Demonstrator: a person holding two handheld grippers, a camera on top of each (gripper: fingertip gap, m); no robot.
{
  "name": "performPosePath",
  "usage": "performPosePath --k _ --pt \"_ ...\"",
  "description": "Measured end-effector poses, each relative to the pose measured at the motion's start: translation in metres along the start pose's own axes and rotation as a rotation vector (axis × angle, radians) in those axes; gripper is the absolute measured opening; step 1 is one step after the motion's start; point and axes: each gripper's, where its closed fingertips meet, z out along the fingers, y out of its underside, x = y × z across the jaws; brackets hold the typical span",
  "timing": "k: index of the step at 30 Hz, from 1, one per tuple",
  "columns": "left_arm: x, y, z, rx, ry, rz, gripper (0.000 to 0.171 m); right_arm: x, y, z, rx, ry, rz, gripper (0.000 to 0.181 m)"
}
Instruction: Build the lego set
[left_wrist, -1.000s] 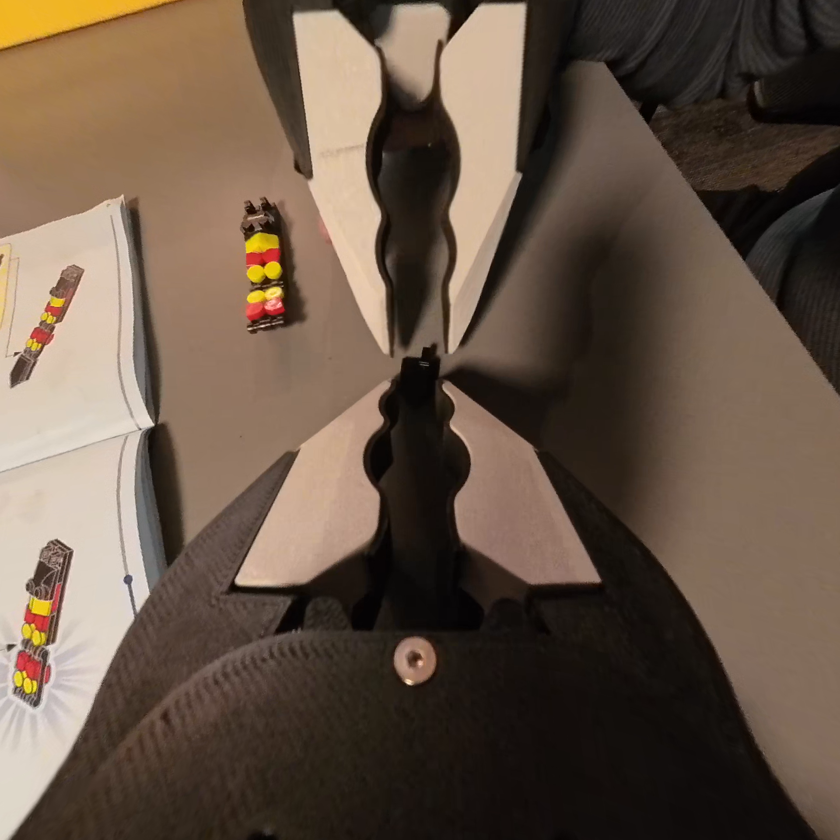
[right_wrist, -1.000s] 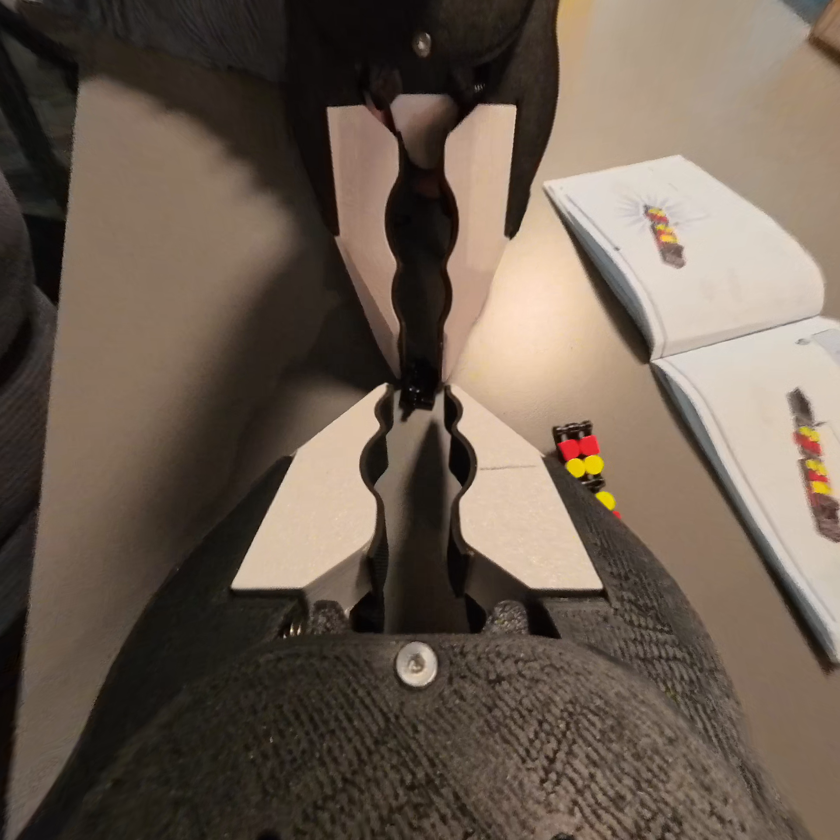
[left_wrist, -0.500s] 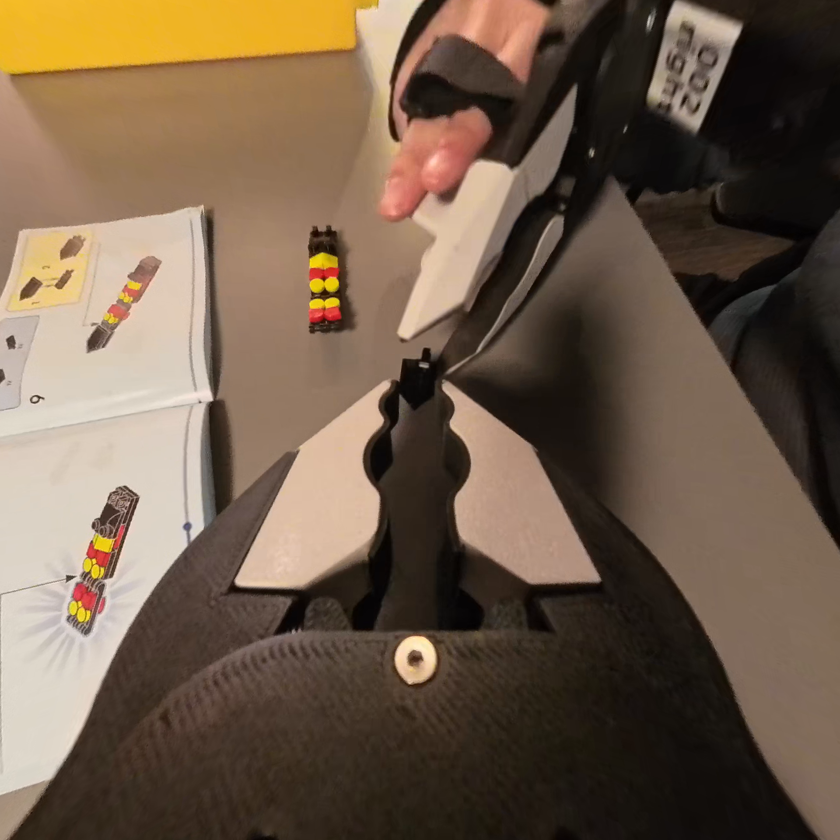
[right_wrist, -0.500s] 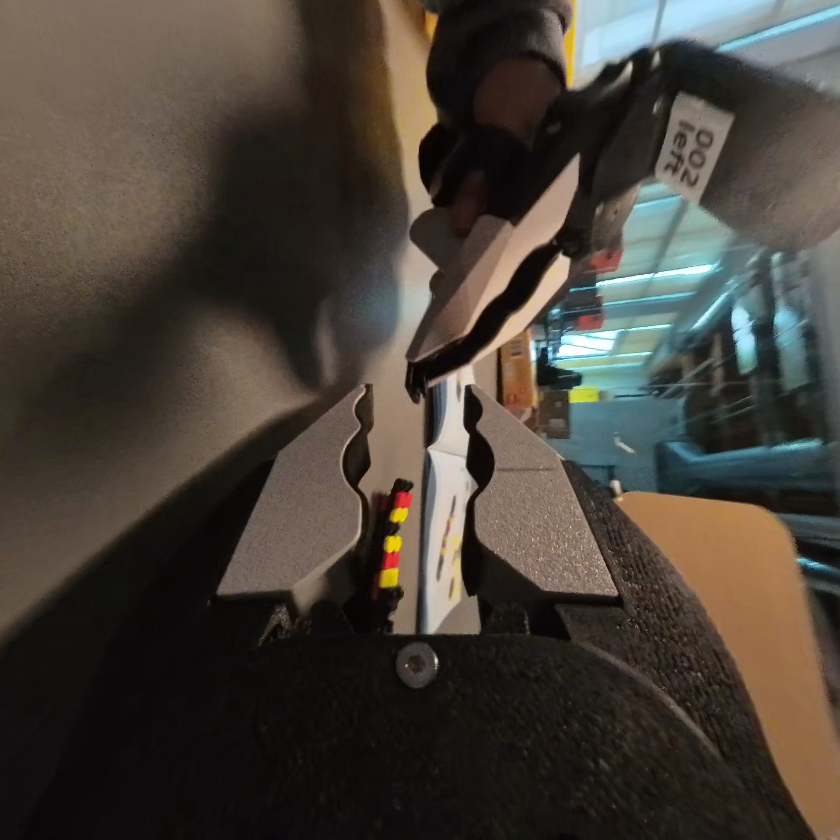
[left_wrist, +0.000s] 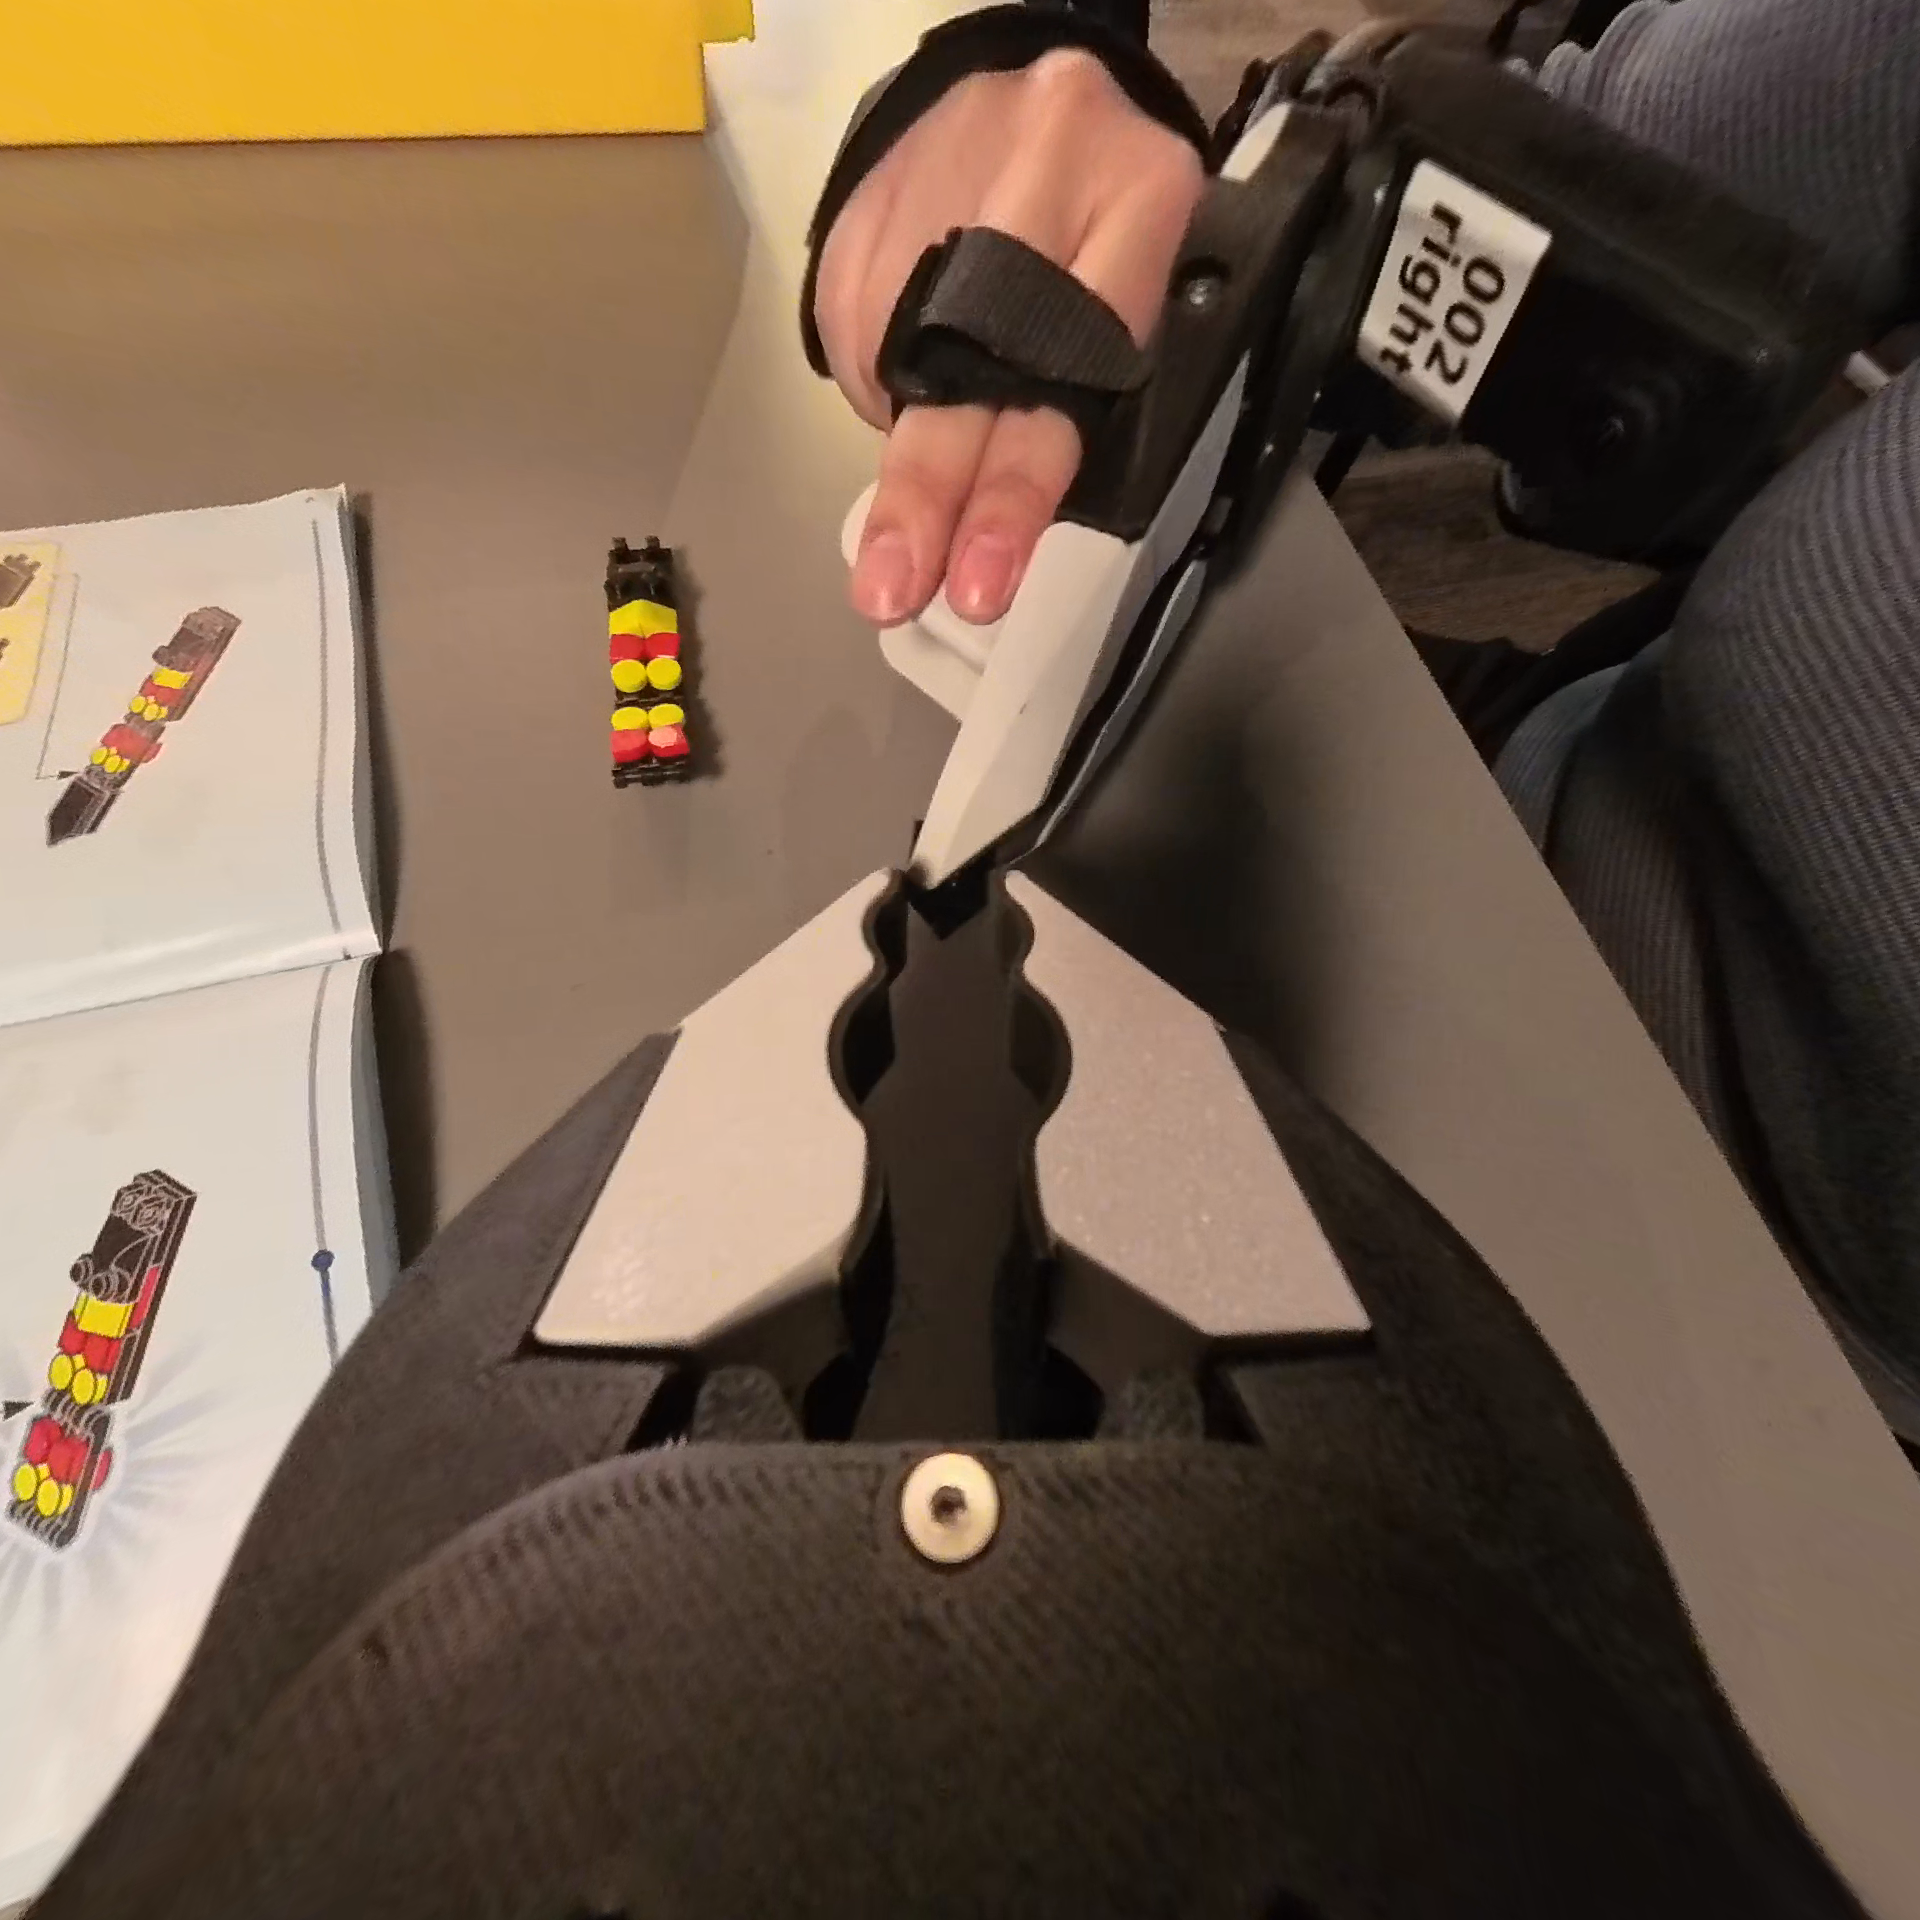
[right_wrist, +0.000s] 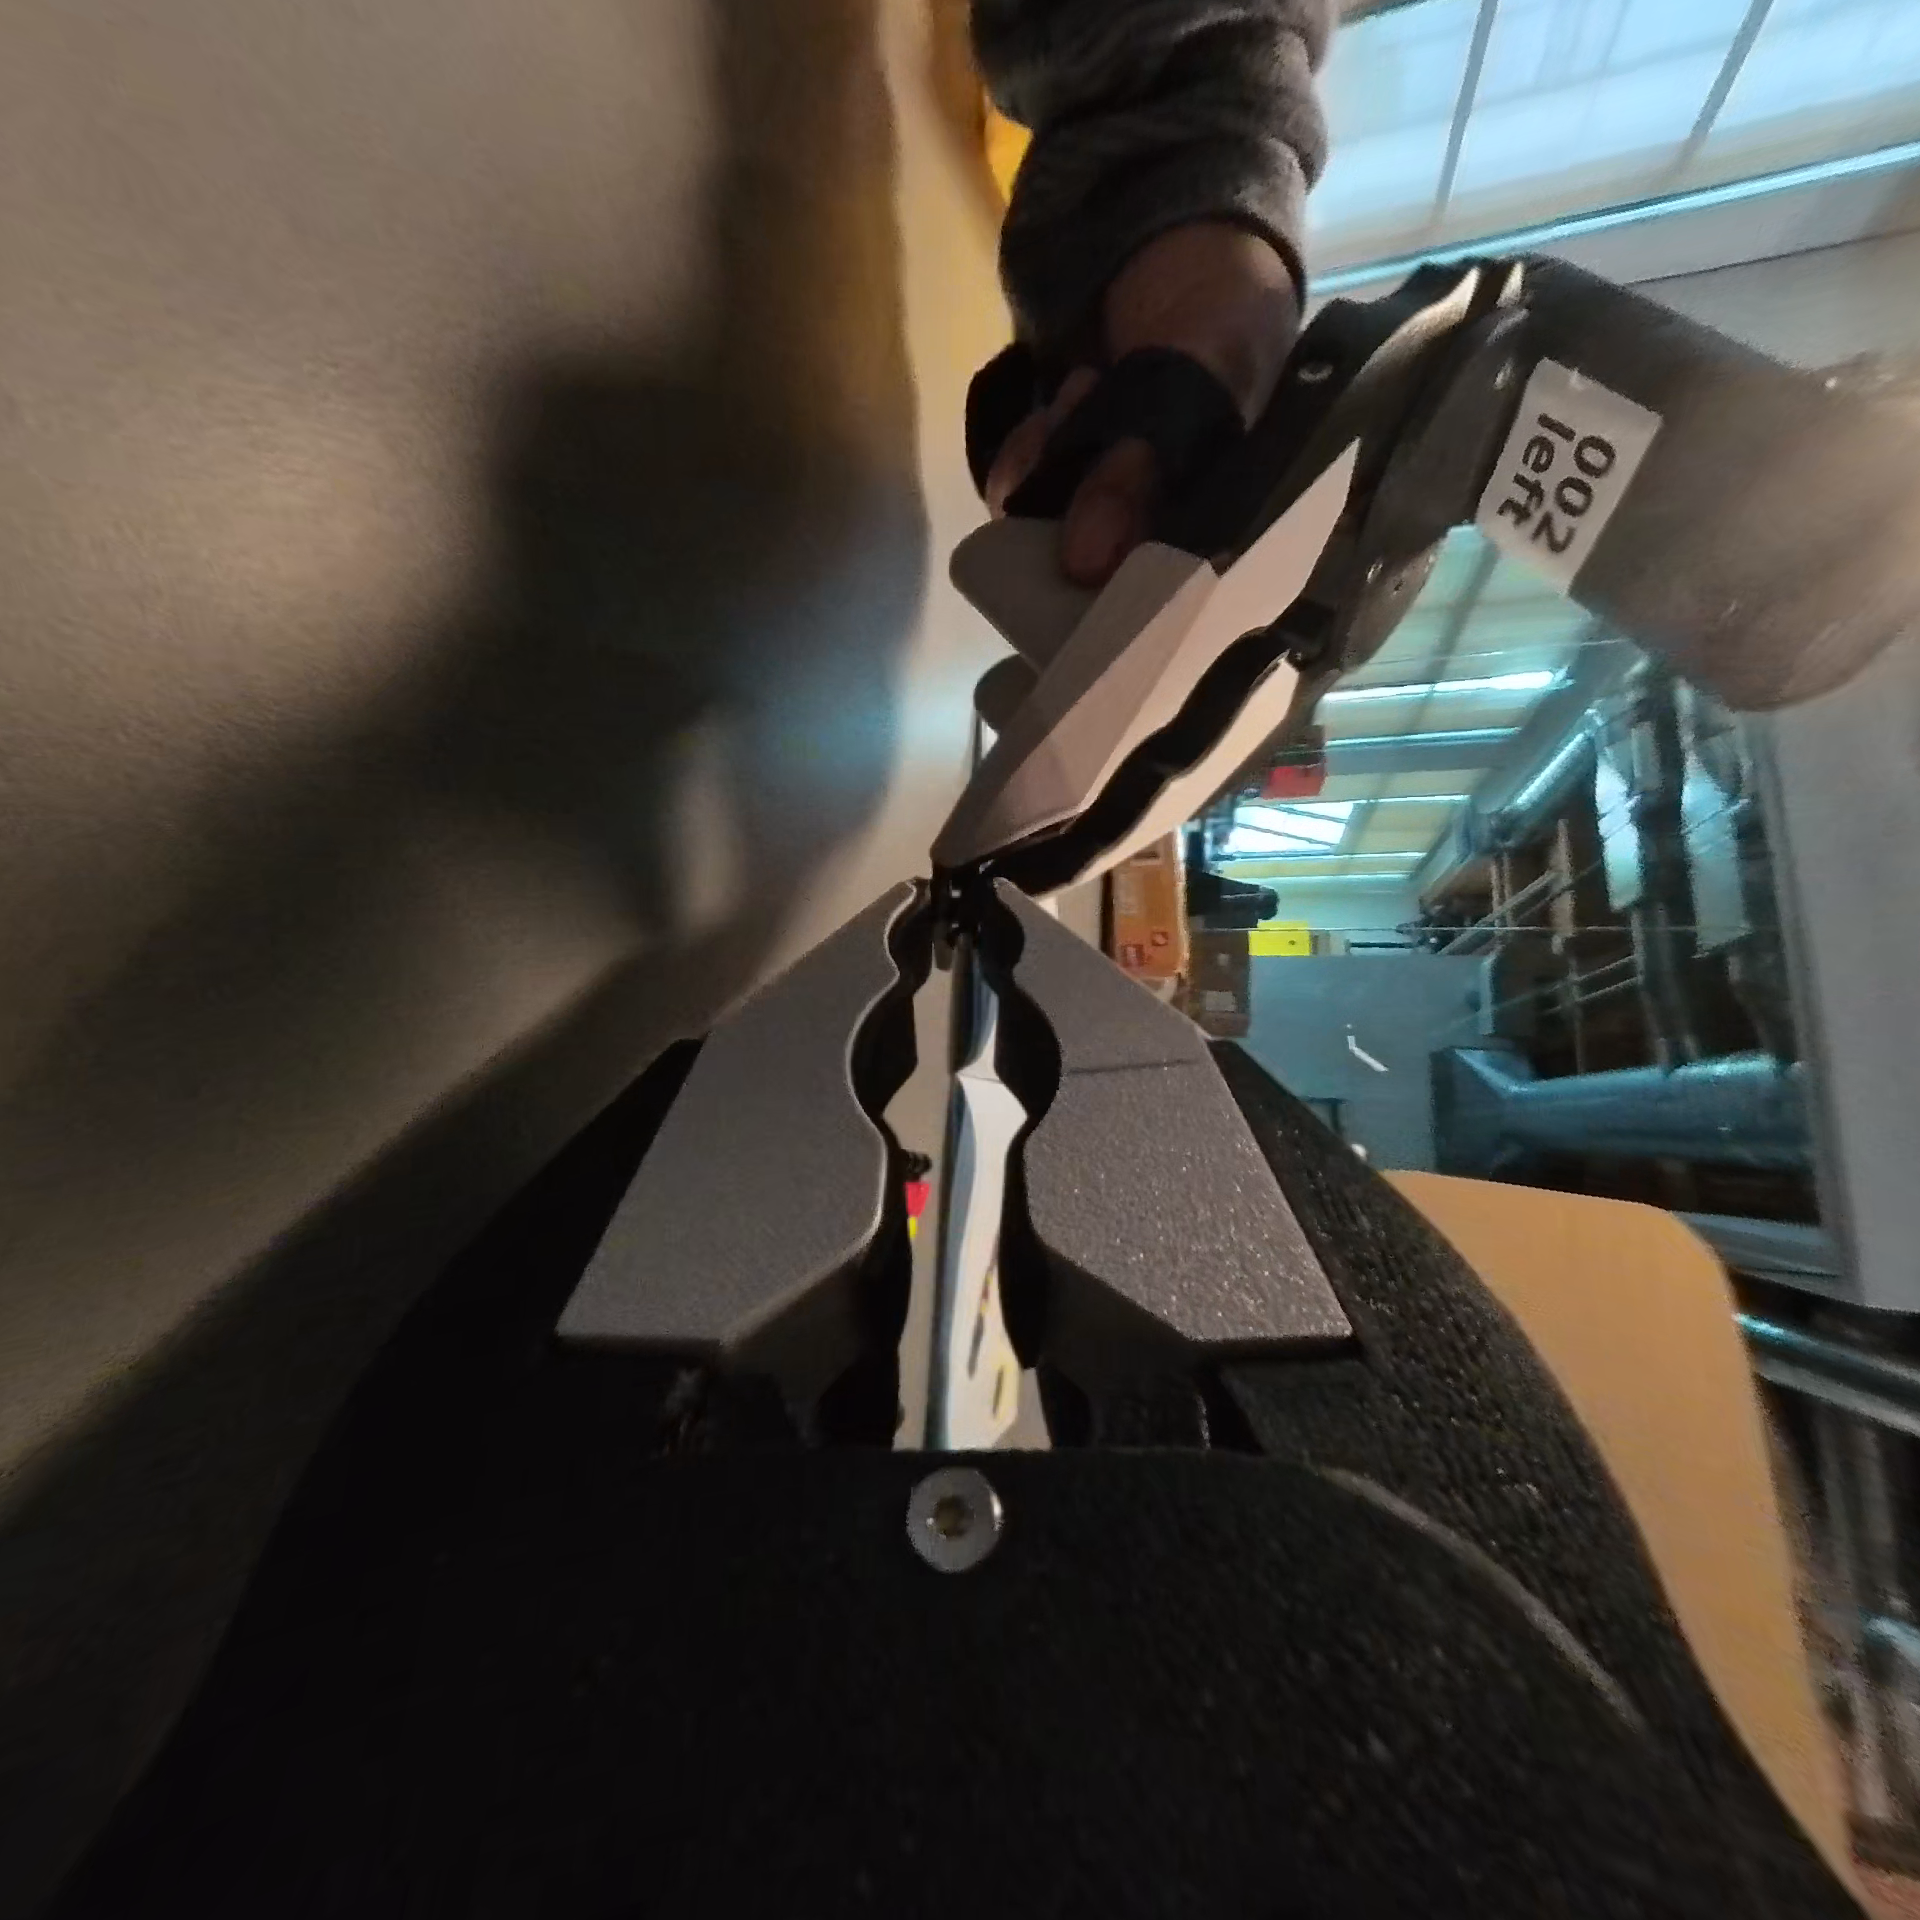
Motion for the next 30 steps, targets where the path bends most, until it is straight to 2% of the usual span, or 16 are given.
performPosePath --k 2,4,5,8,10,12,16,30 --pt "0.001 -0.003 -0.001 0.024 -0.002 0.006 0.017 0.003 -0.002 -0.001 0.032 -0.015 0.112 0.006" --pt "0.0 -0.007 -0.004 0.039 -0.054 0.064 0.035 0.01 -0.004 -0.004 0.082 -0.018 0.263 0.006" --pt "-0.001 -0.007 -0.006 0.041 -0.102 0.131 0.037 0.015 -0.004 -0.006 0.108 -0.017 0.332 0.006" --pt "0.0 -0.014 -0.015 0.098 -0.257 0.391 0.022 0.023 -0.001 -0.012 0.165 -0.021 0.484 0.006" --pt "0.001 -0.021 -0.017 0.119 -0.341 0.506 0.014 0.026 0.0 -0.014 0.19 -0.024 0.537 0.006" --pt "0.003 -0.028 -0.02 0.16 -0.392 0.576 0.012 0.028 -0.002 -0.015 0.213 -0.027 0.569 0.006" --pt "0.002 -0.028 -0.018 0.147 -0.435 0.631 0.003 0.031 -0.003 -0.016 0.23 -0.021 0.586 0.006" --pt "0.002 -0.023 -0.016 0.075 -0.528 0.841 0.001 0.023 0.0 -0.013 0.212 -0.053 0.592 0.007"
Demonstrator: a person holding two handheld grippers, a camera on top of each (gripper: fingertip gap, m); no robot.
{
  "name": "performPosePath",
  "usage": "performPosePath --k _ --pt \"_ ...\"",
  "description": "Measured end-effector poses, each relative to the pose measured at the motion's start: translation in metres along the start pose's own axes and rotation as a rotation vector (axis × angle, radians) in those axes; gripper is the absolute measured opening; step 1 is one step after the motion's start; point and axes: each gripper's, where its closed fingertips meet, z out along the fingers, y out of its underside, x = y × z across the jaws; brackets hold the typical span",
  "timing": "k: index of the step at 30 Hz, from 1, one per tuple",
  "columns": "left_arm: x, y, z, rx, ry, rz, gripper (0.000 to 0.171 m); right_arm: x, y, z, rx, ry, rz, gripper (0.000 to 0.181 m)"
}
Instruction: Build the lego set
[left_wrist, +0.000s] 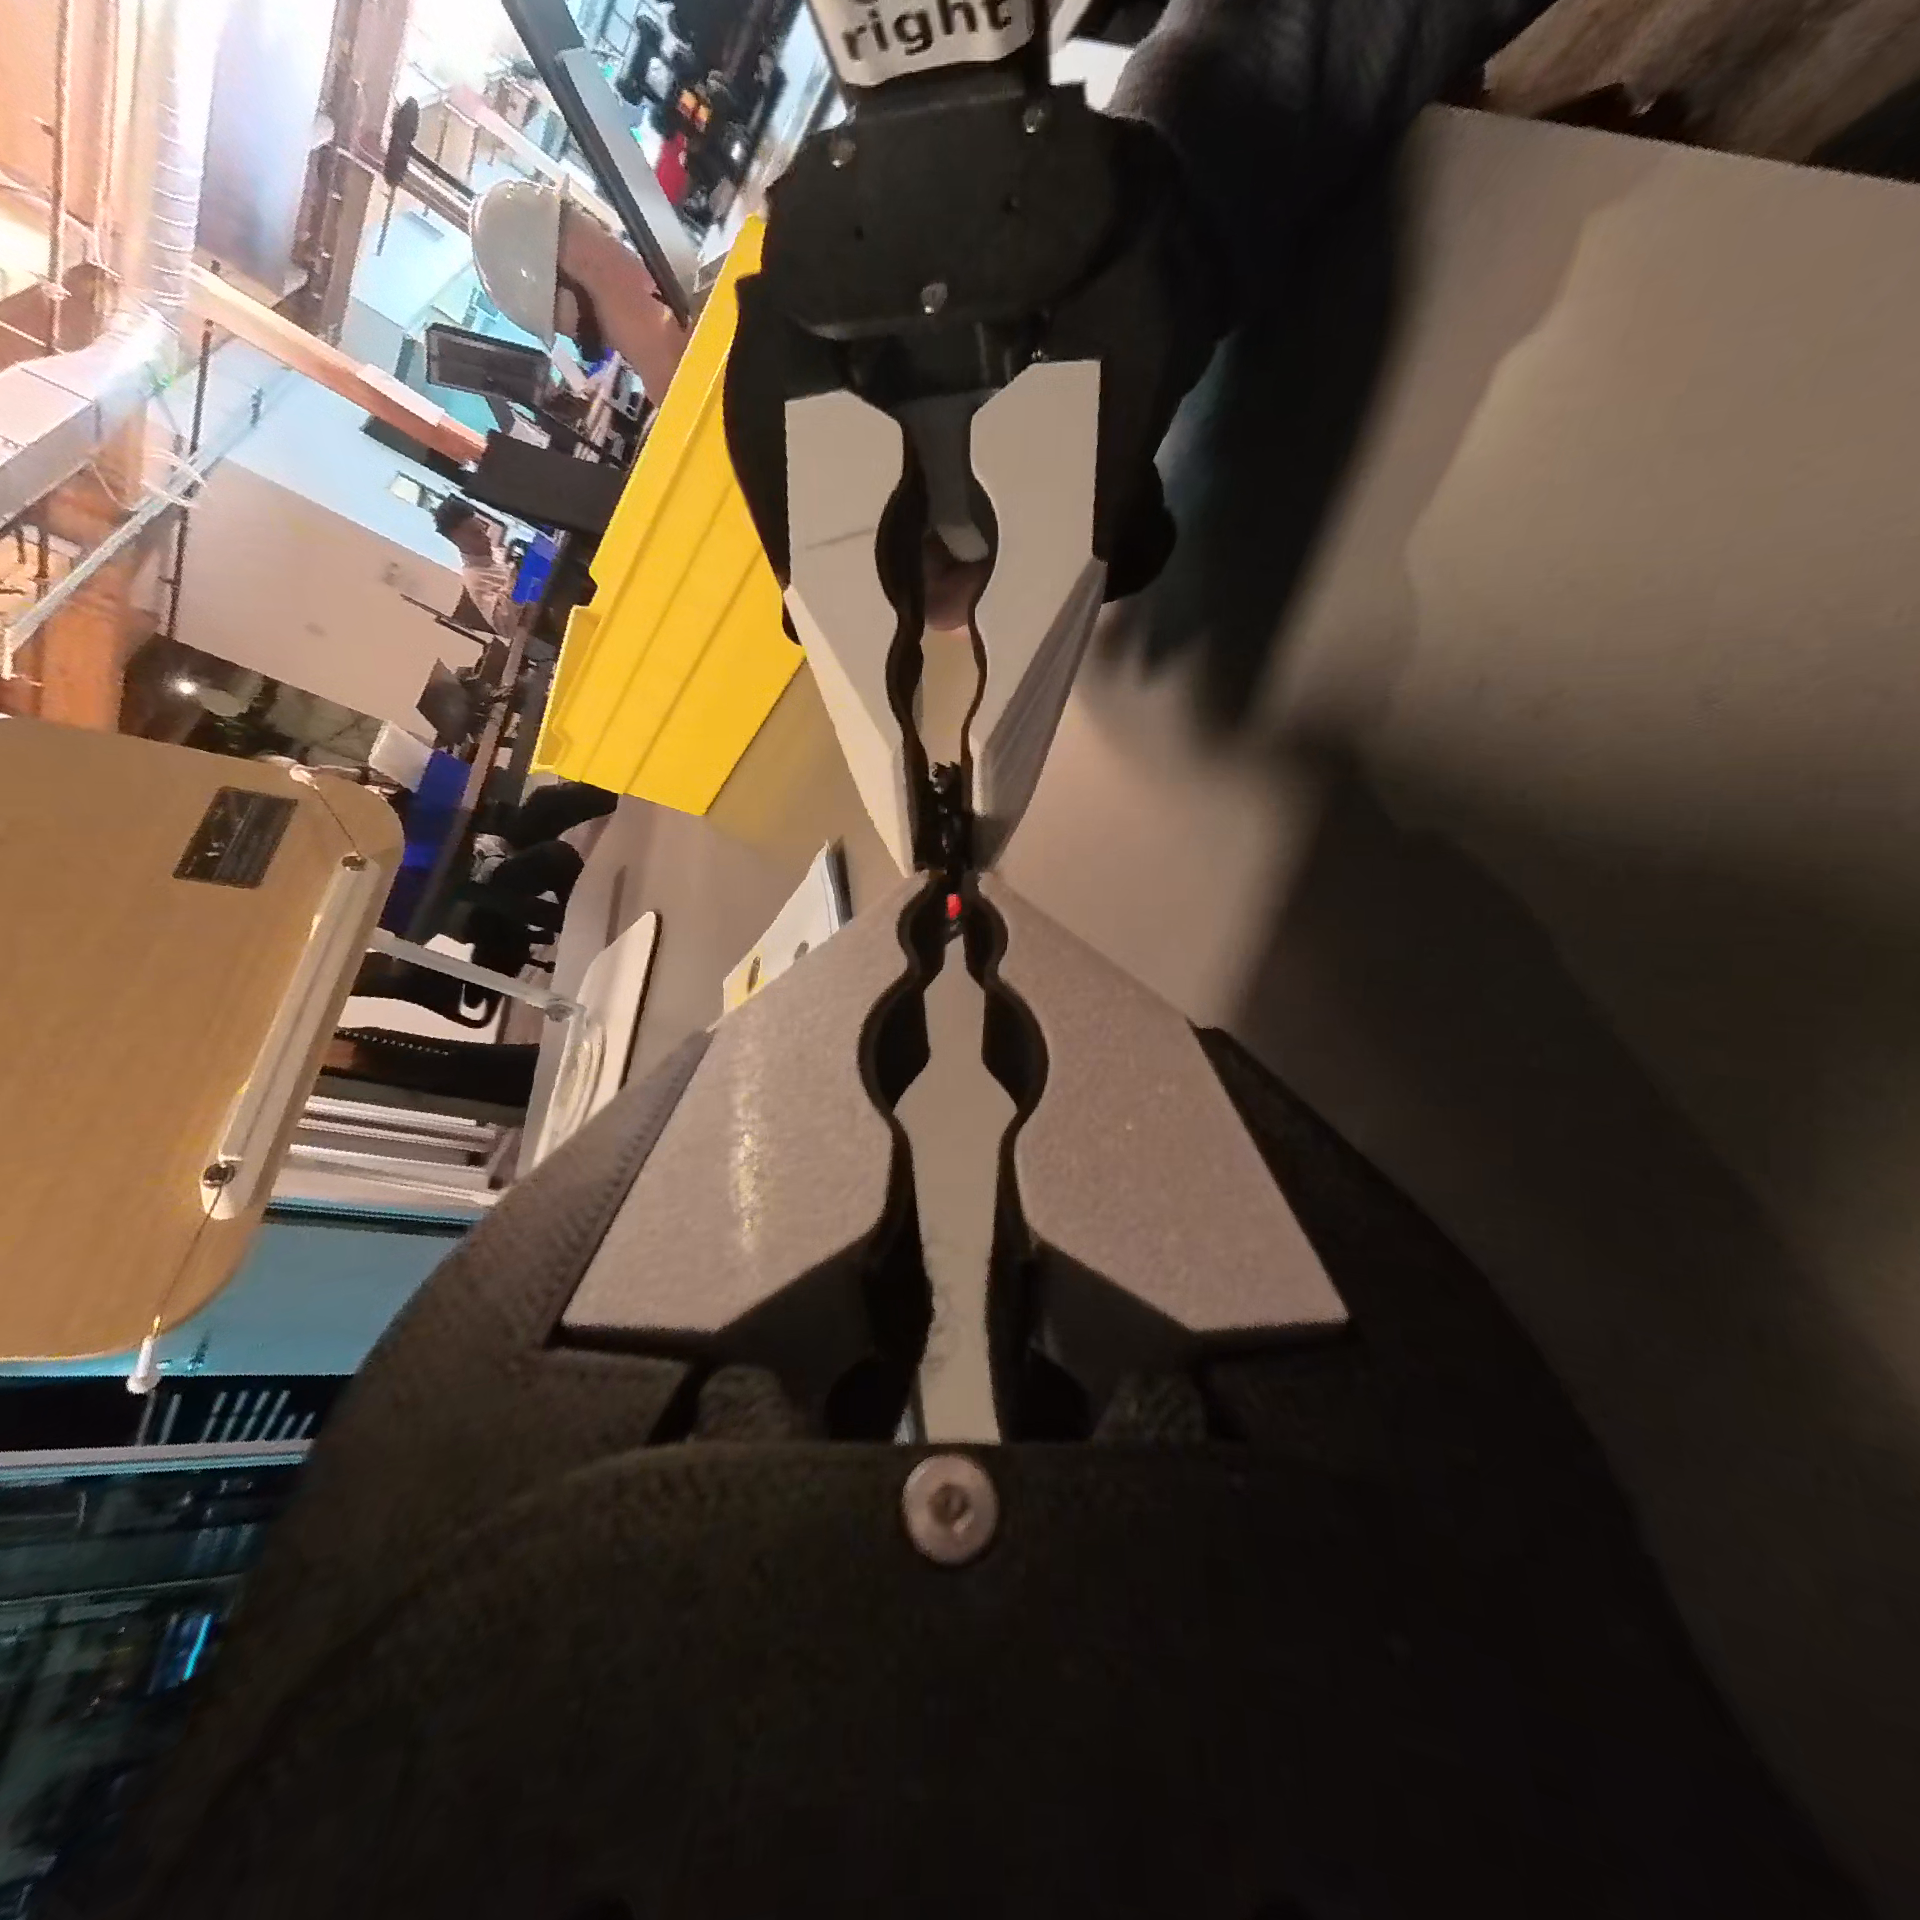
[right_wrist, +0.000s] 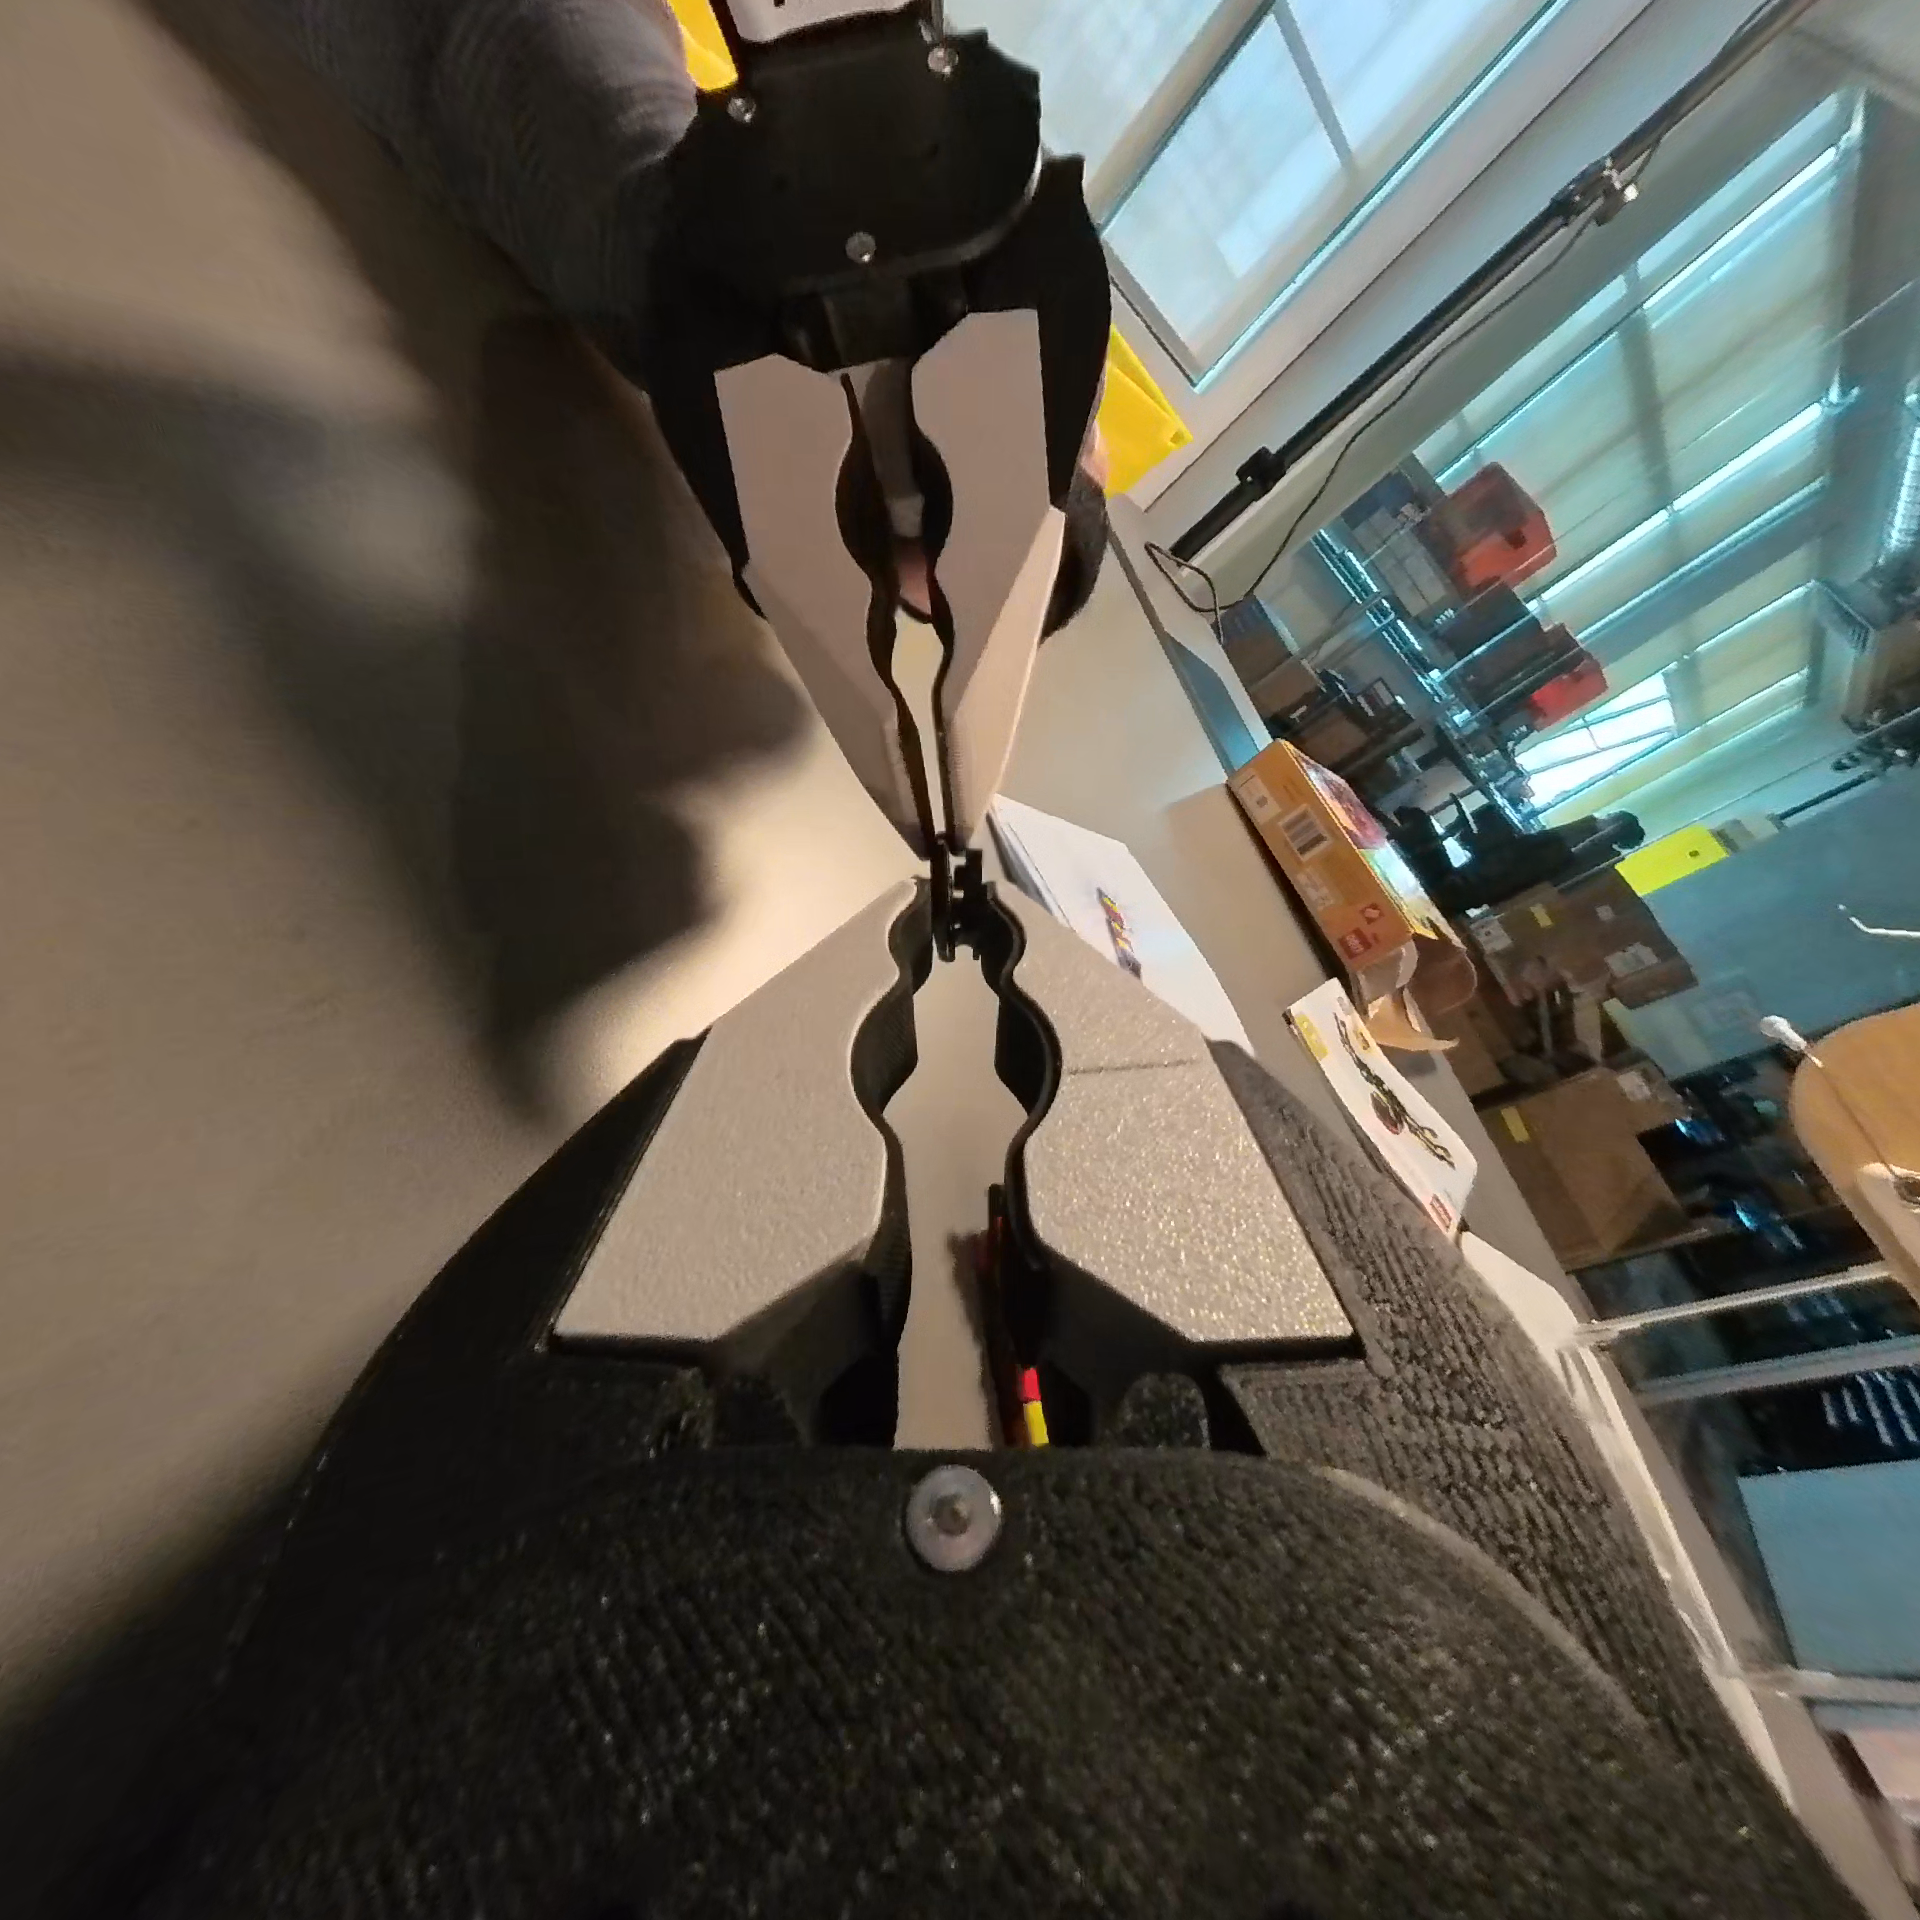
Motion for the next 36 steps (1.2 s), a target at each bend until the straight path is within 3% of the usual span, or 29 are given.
performPosePath --k 12,20,24,27,29,36 --pt "0.004 -0.001 0.0 0.02 0.016 0.019 0.001 -0.004 0.003 0.002 -0.013 -0.009 -0.041 0.007" --pt "-0.003 -0.003 -0.001 0.063 0.012 -0.094 0.002 0.003 0.0 0.001 0.002 0.029 -0.022 0.006" --pt "-0.023 -0.004 -0.001 0.1 -0.021 -0.413 0.006 0.023 -0.005 -0.001 0.016 0.18 -0.061 0.007" --pt "-0.026 -0.01 0.002 0.145 0.052 -0.694 0.03 0.029 -0.01 -0.002 0.016 0.245 -0.113 0.006" --pt "-0.021 -0.012 0.007 0.15 0.119 -0.828 0.036 0.03 -0.014 -0.003 0.019 0.265 -0.141 0.007" --pt "-0.024 -0.023 0.004 0.271 0.219 -1.032 0.021 0.03 -0.02 -0.005 0.031 0.285 -0.193 0.006"
